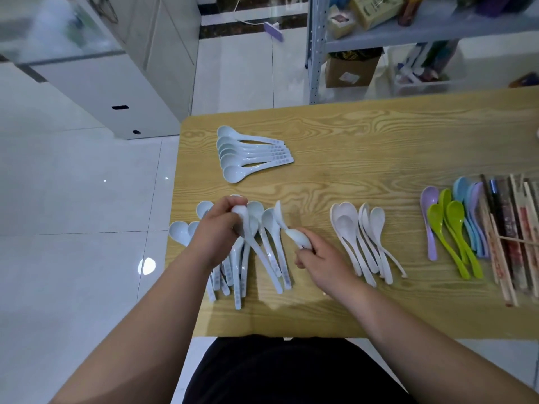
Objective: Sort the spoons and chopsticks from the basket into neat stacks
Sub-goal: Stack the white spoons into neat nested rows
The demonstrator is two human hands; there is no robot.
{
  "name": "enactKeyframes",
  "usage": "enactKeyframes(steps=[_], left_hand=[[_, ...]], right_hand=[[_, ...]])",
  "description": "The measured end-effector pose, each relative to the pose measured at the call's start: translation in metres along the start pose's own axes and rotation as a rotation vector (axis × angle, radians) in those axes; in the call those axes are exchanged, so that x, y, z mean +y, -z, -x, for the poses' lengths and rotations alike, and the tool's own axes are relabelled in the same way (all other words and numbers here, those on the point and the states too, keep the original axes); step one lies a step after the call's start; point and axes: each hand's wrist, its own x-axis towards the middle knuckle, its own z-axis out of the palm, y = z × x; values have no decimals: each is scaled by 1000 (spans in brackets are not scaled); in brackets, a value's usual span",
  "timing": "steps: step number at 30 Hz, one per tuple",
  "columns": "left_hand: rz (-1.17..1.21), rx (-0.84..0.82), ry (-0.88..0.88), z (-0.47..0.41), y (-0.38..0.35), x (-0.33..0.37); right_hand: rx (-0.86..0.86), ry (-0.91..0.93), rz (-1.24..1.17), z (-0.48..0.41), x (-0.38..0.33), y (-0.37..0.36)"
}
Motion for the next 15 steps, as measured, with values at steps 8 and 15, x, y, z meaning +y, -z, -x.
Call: enactKeyframes(steps=[8,15], left_hand=[[445,-94,-28,48,-15,6],[448,-113,-78,75,-13,4]], right_hand=[[-152,184,59,26,-26,-9],[-200,235,97,50,-48,-29]])
